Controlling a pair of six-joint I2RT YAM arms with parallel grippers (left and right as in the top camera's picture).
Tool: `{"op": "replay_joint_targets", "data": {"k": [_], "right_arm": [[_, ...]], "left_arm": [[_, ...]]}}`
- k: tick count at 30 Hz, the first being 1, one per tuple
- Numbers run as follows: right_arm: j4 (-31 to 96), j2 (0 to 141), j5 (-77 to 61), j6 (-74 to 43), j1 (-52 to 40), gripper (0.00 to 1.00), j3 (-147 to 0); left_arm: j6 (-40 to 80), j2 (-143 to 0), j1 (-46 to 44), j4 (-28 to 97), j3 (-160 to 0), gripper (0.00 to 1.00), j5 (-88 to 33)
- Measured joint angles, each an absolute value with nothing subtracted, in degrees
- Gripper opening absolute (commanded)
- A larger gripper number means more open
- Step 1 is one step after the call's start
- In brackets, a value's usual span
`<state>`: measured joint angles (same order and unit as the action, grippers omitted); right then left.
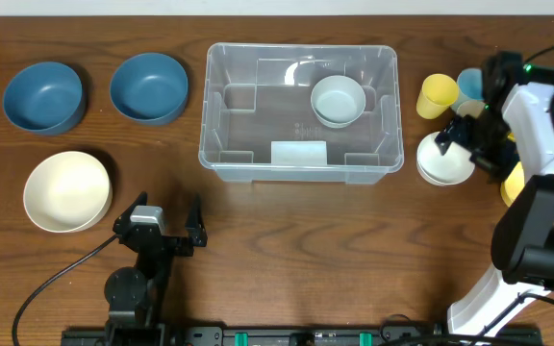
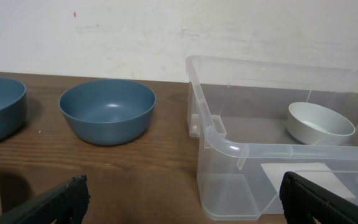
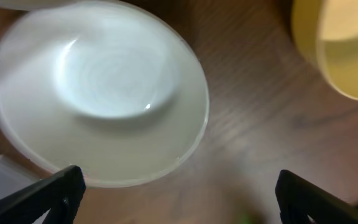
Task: Pack container
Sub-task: 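Return the right gripper to the white bowl stack and grasp one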
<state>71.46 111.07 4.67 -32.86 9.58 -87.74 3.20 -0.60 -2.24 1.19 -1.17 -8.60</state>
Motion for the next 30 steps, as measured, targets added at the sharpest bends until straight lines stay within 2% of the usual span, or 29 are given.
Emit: {"op": "replay_joint_targets", "data": {"k": [9, 11, 14, 22, 27, 30], "right_arm": [[60.2, 111.1, 5.0, -33.1, 9.6, 0.85, -79.4], [59.0, 111.1, 5.1, -32.9, 9.6, 0.78, -79.1], [58.0, 111.1, 6.0, -32.6, 9.6, 0.68, -79.1], [55.8, 111.1, 8.1, -32.5, 9.6, 0.50, -78.2], [54.0, 111.1, 8.6, -32.4, 9.6, 0.47, -75.4], [53.7, 111.1, 8.8, -32.2, 9.6, 0.39, -74.5]], "left_arm": [[3.2, -0.6, -2.2, 1.2, -1.2, 0.98, -8.6], [3.2, -0.6, -2.2, 1.2, -1.2, 0.98, -8.6], [3.2, -0.6, -2.2, 1.2, -1.2, 0.98, -8.6], [3.2, -0.6, -2.2, 1.2, -1.2, 0.98, -8.6], [3.2, -0.6, -2.2, 1.2, -1.2, 0.98, -8.6], [3.2, -0.6, -2.2, 1.2, -1.2, 0.98, -8.6]]}}
